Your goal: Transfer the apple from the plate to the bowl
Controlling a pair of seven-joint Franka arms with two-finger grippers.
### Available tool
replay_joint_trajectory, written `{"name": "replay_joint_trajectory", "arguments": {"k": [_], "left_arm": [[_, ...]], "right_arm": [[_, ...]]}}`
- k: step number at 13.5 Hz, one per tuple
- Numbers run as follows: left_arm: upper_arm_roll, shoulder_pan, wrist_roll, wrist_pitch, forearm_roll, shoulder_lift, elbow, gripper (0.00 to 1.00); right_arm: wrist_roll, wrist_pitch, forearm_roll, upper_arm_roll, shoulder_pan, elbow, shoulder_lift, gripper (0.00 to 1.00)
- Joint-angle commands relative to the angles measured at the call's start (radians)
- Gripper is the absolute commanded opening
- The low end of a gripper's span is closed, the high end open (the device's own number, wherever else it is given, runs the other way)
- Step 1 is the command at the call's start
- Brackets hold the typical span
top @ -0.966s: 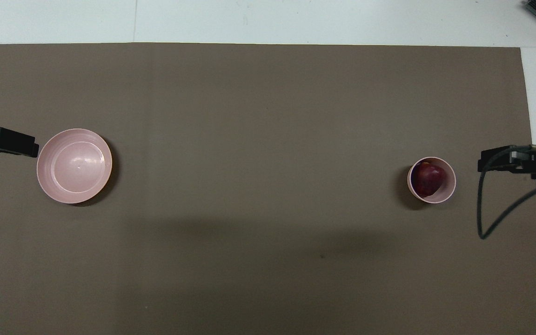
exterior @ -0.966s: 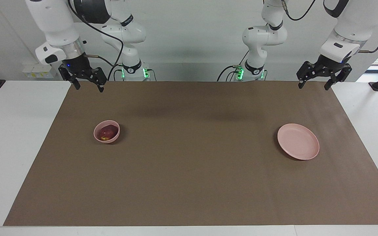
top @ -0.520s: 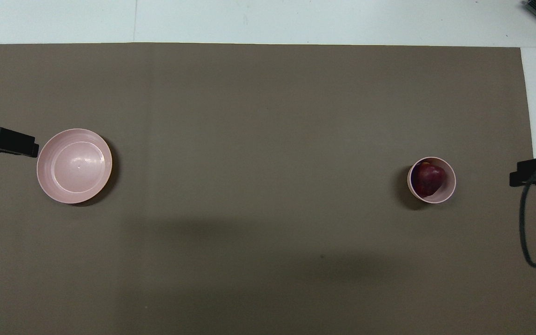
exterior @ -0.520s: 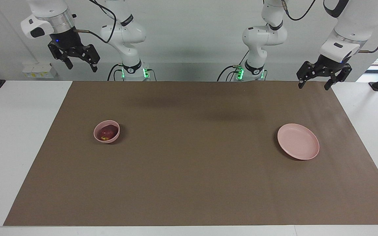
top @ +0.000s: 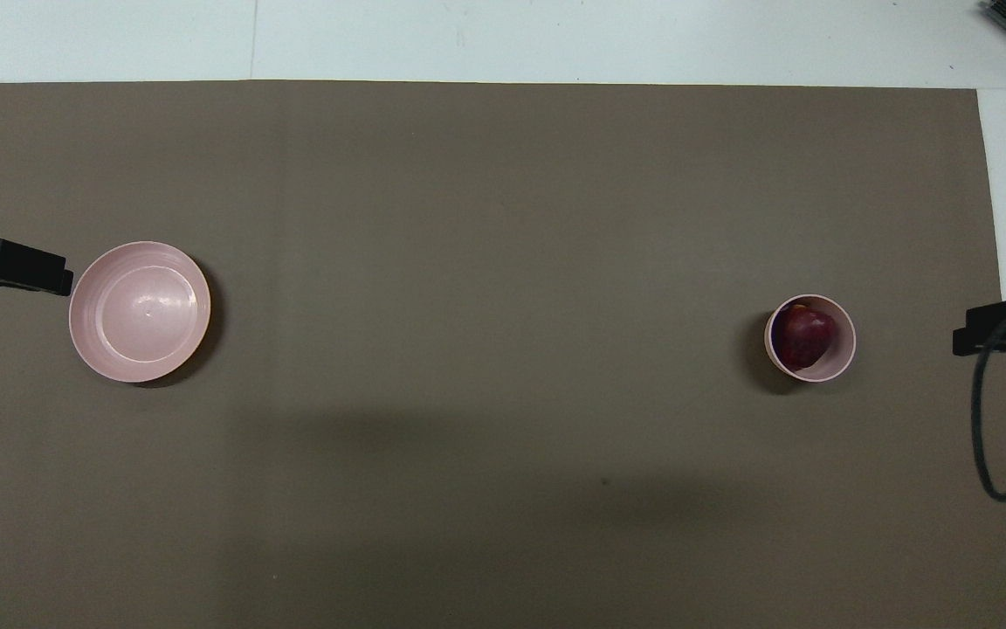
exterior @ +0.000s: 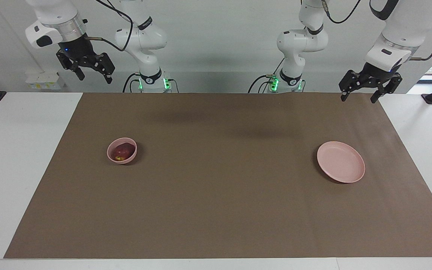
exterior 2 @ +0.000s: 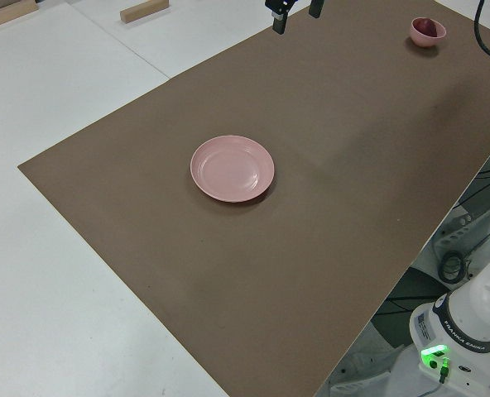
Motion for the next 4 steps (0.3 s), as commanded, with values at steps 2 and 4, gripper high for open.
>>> {"name": "replay_joint_trajectory", "arguments": {"k": [2,4], "left_arm": [[-0.003,0.011,0.013,-0.013,-0.005,-0.016,-0.01,1.0],[-0.004,0.011,0.013,-0.013,-0.005,-0.016,-0.01,1.0]], "right_arm": [[0.008,-0.002,0.007,0.0,-0.01,-0.02,-0.016,1.0],[0.007,0.004,-0.001,0.002,-0.008,-0.023,-0.018,1.0]]}}
